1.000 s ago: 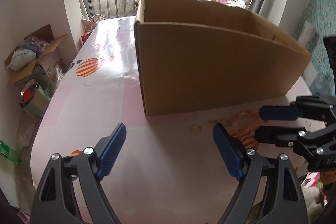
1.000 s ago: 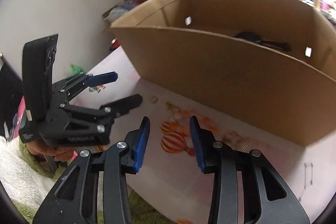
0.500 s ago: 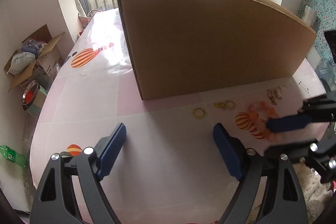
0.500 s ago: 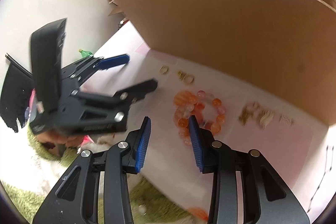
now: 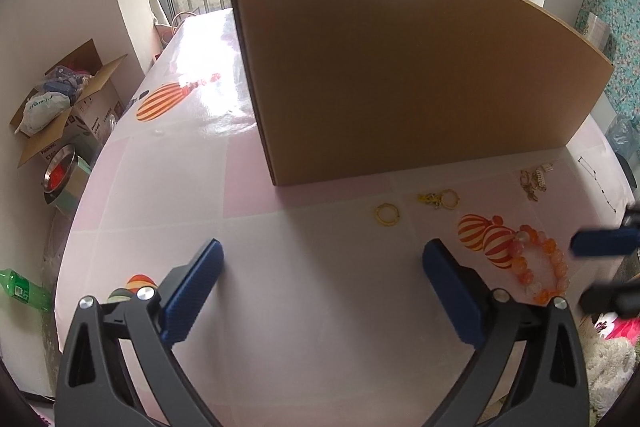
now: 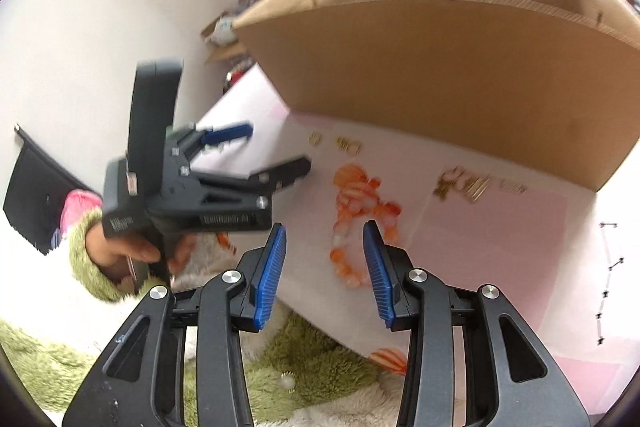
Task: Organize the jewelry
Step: 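Move the left gripper to the small gold ring on the table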
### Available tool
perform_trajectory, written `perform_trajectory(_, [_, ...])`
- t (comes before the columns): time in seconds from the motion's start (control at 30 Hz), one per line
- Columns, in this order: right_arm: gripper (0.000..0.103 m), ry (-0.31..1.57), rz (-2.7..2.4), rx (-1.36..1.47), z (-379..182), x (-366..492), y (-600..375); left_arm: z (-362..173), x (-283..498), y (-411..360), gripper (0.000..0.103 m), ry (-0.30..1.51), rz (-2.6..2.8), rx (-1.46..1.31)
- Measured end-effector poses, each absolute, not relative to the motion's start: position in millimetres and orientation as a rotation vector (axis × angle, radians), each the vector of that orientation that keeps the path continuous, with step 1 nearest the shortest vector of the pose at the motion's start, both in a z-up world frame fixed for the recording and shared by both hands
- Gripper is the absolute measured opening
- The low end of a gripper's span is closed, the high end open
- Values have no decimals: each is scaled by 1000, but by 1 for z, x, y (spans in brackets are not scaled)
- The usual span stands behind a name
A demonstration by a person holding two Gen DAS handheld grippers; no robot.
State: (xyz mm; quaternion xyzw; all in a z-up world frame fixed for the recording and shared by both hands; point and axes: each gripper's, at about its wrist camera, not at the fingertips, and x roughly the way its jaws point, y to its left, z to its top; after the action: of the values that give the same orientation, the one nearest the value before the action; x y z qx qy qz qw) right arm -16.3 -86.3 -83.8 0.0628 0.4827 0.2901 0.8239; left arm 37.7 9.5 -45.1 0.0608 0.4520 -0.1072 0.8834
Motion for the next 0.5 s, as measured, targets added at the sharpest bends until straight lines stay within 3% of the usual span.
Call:
perform_trajectory(0.27, [38, 945, 510, 180, -84, 7, -94, -44, 36, 4, 99, 942, -205, 136])
perform_trajectory(0.5, [26, 942, 522, 98, -93, 31, -68, -42, 35, 4, 99, 947, -248, 152])
